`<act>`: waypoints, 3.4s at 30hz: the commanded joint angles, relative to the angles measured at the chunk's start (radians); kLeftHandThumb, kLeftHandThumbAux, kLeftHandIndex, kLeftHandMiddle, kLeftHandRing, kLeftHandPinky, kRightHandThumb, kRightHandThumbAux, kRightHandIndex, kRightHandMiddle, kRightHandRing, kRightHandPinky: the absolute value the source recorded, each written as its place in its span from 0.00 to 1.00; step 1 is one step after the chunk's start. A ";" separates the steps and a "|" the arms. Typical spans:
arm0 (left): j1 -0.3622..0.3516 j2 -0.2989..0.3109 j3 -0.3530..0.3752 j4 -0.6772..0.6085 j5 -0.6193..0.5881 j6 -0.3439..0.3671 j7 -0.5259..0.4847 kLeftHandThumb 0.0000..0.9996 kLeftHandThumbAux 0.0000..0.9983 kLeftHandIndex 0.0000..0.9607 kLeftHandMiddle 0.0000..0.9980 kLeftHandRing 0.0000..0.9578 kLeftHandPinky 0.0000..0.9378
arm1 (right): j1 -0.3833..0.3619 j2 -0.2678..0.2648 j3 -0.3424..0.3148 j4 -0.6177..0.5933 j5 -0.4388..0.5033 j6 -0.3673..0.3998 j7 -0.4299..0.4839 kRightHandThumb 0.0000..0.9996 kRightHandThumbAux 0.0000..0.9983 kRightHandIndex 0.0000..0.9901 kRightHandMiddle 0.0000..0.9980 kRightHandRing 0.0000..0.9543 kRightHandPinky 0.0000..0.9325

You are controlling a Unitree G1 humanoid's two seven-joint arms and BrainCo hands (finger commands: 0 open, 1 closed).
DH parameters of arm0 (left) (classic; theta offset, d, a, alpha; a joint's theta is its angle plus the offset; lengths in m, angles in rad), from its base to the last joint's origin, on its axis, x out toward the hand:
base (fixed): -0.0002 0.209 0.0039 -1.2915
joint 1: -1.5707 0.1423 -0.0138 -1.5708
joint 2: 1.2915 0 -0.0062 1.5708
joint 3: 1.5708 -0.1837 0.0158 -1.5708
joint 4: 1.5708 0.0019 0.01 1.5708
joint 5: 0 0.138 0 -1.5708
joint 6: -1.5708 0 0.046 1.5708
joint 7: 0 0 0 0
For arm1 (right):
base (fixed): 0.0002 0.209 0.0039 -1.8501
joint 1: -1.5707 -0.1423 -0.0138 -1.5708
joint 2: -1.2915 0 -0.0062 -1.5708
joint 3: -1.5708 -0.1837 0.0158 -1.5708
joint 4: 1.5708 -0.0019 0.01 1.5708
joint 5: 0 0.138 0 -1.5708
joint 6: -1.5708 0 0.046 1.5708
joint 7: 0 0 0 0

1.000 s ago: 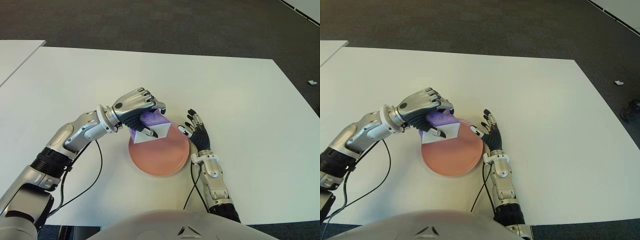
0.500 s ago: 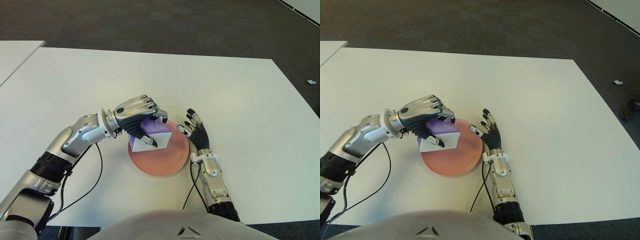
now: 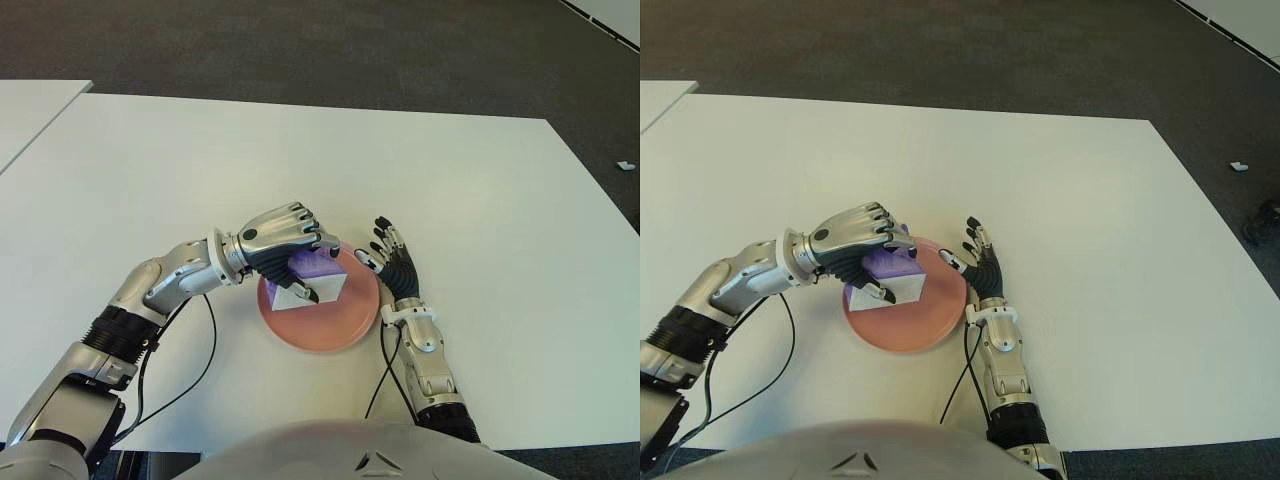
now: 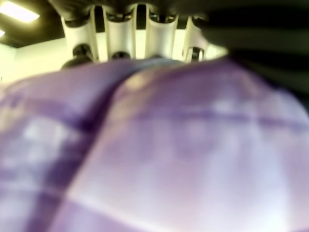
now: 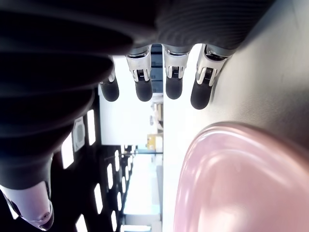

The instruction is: Put the tissue paper into the plate.

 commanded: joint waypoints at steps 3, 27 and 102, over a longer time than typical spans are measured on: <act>-0.021 -0.040 -0.015 0.079 0.111 -0.053 0.133 0.74 0.70 0.46 0.83 0.87 0.86 | 0.061 -0.001 0.002 0.054 -0.003 0.069 -0.002 0.00 0.66 0.00 0.03 0.00 0.00; 0.008 -0.030 -0.093 0.105 0.007 0.004 -0.018 0.23 0.63 0.17 0.21 0.19 0.18 | 0.071 -0.008 0.015 0.050 -0.030 0.063 -0.019 0.00 0.70 0.03 0.06 0.04 0.07; 0.161 -0.269 0.468 -0.241 -1.004 0.713 -0.240 0.11 0.43 0.36 0.09 0.00 0.00 | 0.064 -0.008 0.015 0.046 -0.004 0.068 0.015 0.00 0.68 0.00 0.04 0.01 0.01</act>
